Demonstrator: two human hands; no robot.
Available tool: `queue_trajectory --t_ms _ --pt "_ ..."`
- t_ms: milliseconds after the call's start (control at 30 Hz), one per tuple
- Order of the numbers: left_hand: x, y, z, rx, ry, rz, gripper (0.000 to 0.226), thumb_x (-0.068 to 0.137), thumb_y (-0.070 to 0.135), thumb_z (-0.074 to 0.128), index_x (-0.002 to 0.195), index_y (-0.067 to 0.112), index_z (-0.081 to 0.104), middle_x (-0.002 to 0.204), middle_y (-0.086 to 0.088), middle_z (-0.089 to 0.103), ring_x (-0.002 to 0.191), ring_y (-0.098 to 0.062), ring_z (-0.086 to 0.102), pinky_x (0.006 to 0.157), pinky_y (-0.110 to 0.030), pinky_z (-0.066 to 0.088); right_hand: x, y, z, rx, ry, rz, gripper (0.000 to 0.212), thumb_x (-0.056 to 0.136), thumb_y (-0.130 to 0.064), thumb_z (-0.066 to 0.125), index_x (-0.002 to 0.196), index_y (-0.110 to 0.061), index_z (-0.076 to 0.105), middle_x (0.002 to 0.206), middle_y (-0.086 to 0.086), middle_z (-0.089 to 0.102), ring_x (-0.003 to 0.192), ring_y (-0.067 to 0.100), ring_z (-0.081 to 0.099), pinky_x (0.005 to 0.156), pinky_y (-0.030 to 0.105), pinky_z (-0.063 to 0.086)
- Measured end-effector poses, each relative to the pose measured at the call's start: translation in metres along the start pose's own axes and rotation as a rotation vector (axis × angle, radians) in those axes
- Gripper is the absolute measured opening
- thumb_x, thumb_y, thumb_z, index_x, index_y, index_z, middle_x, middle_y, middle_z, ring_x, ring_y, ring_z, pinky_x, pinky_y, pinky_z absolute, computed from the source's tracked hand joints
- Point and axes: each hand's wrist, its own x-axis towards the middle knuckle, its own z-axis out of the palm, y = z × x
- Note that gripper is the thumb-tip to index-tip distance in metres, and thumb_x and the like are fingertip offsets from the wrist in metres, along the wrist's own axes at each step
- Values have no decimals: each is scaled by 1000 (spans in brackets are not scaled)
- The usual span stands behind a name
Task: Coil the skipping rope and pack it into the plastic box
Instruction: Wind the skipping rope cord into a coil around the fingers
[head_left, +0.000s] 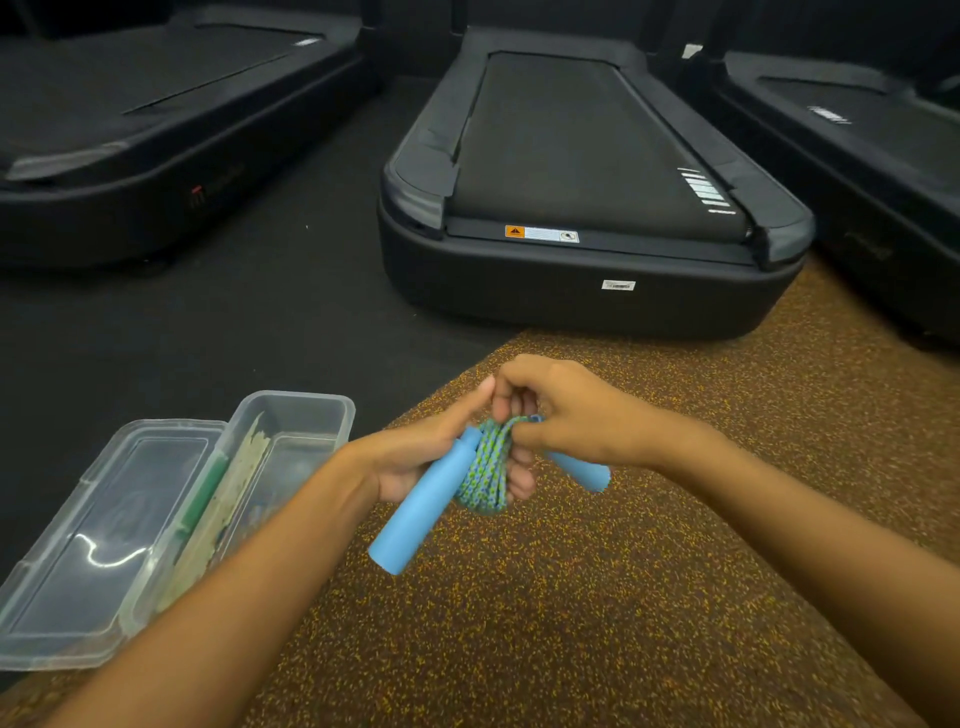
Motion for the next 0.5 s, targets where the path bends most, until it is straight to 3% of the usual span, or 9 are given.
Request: queue_trajectory --t_ms 100,200,367,500 --pt "0 -2 0 -60 -35 36 57 69 61 59 79 6 68 71 -8 71 71 -19 69 67 -28 56 0 5 -3 285 -49 61 25 74 4 60 78 -21 58 78 2 57 71 15 52 69 29 47" --pt "-1 -3 -1 -99 -59 64 42 53 42 85 74 8 70 65 -7 69 67 -20 68 65 -29 56 1 10 -5 465 -57 97 30 76 10 58 79 -20 59 74 -3 54 69 8 48 64 17 43" --pt "-3 -1 2 -141 -29 87 37 44 30 89 64 9 67 53 -5 63 55 -17 65 56 -25 55 3 15 1 673 -10 169 30 77 14 52 84 -15 59 80 1 56 75 9 51 70 18 45" --pt "-6 -1 2 -256 28 111 37 39 24 91 57 6 65 46 -5 59 46 -15 62 51 -22 54 3 18 13 842 -102 268 31 68 -5 51 96 -14 58 89 3 59 84 15 54 79 28 44"
